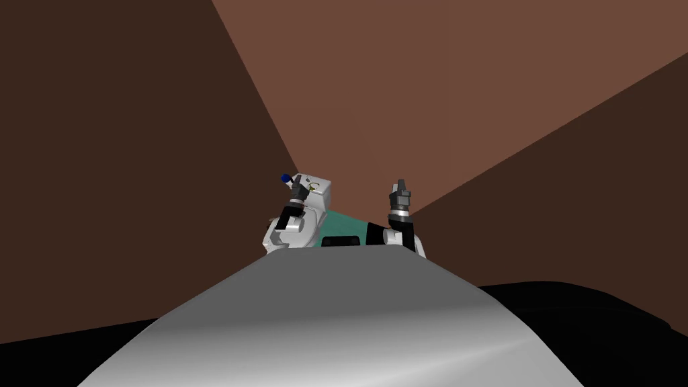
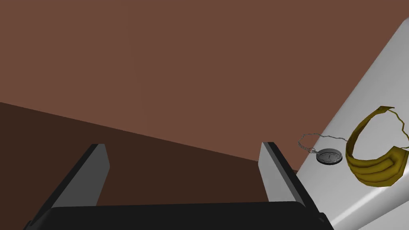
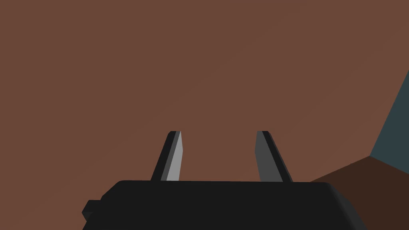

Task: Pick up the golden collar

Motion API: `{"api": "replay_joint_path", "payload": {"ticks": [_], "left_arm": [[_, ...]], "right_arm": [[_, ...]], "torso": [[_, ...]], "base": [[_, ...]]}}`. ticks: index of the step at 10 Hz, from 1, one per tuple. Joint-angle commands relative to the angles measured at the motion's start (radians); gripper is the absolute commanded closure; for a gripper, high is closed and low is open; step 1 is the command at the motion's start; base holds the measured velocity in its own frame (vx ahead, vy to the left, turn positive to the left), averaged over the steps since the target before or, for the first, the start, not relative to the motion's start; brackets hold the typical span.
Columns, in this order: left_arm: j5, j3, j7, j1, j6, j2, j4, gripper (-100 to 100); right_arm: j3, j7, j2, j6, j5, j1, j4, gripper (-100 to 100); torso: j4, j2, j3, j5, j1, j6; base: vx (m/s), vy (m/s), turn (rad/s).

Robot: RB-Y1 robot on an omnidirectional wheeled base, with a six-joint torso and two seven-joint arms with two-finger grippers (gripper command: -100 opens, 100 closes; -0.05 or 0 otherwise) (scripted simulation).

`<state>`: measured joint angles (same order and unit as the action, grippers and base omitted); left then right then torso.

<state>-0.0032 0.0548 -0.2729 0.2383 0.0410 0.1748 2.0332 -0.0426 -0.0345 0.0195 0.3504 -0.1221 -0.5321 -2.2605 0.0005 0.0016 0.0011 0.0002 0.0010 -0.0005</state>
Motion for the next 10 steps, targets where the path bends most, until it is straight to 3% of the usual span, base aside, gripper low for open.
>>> {"api": "replay_joint_path", "payload": {"ticks": [1,5,10], "left_arm": [[0.001,0.008,-0.011,-0.02,-0.046,0.005,-0.021,-100],[0.002,0.027,-0.021,-0.074,-0.153,0.022,-0.093,-100],[0.002,0.044,0.002,-0.145,-0.284,0.061,-0.196,-100]], "right_arm": [[0.0,0.0,0.0,0.0,0.0,0.0,0.0,0],[0.0,0.0,0.0,0.0,0.0,0.0,0.0,0],[0.0,0.0,0.0,0.0,0.0,0.0,0.0,0]], "torso": [[0.0,0.0,0.0,0.0,0.0,0.0],[0.0,0.0,0.0,0.0,0.001,0.0],[0.0,-0.002,-0.001,0.001,0.003,0.0]], "base": [[-0.024,0.01,-0.113],[-0.024,0.024,-0.106],[-0.005,0.043,-0.12]]}}
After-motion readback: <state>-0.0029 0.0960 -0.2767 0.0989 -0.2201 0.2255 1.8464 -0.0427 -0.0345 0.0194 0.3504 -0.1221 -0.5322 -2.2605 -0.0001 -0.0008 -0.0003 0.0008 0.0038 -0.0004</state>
